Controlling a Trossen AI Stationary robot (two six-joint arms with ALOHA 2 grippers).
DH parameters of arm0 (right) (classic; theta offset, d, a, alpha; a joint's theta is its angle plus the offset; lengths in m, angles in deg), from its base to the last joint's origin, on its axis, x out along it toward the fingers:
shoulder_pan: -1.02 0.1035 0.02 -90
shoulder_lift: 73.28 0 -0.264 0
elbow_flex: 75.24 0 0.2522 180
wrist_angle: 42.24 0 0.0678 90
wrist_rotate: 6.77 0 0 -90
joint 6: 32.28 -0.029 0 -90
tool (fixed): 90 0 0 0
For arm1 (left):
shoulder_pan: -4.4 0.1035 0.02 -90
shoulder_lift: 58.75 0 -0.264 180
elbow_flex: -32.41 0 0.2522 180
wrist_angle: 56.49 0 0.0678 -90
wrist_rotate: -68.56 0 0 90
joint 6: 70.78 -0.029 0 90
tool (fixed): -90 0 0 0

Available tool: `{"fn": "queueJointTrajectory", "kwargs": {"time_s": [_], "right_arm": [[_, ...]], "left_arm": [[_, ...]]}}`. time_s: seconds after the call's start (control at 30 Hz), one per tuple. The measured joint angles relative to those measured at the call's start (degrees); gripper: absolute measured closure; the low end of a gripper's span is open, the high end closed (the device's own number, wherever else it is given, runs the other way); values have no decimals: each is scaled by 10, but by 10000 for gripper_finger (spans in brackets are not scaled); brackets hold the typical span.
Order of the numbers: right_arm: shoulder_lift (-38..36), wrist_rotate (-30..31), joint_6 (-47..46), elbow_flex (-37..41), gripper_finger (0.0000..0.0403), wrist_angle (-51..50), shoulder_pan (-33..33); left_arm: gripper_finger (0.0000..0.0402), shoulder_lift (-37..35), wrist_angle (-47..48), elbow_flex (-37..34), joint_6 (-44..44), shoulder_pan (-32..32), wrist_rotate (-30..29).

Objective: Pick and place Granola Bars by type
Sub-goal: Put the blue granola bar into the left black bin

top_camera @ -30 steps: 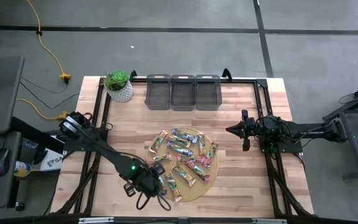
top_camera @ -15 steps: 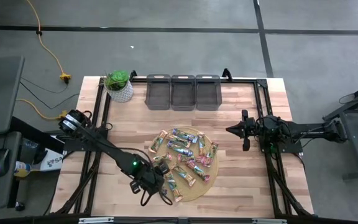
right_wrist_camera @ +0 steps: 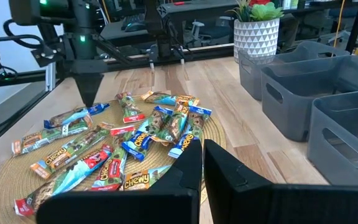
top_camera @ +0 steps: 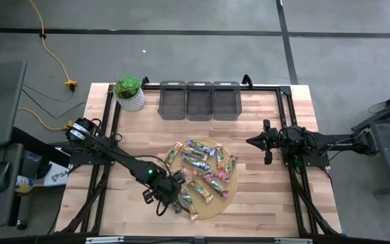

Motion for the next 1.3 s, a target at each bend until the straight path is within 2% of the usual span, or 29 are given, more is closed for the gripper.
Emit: {"fn": "queueJointTrajectory", "kwargs": {"time_s": [0.27, 0.47, 0.97, 1.3], "right_arm": [[0, 0, 0, 0, 403, 0, 0], [0, 0, 0, 0, 403, 0, 0], [0, 0, 0, 0, 403, 0, 0], [1, 0, 0, 0, 403, 1, 0]], "left_arm": [[224, 0, -51, -26, 0, 2, 13], [224, 0, -56, -26, 0, 2, -3], [223, 14, -68, -26, -13, 15, 13], [162, 21, -75, -26, -3, 20, 5]]}}
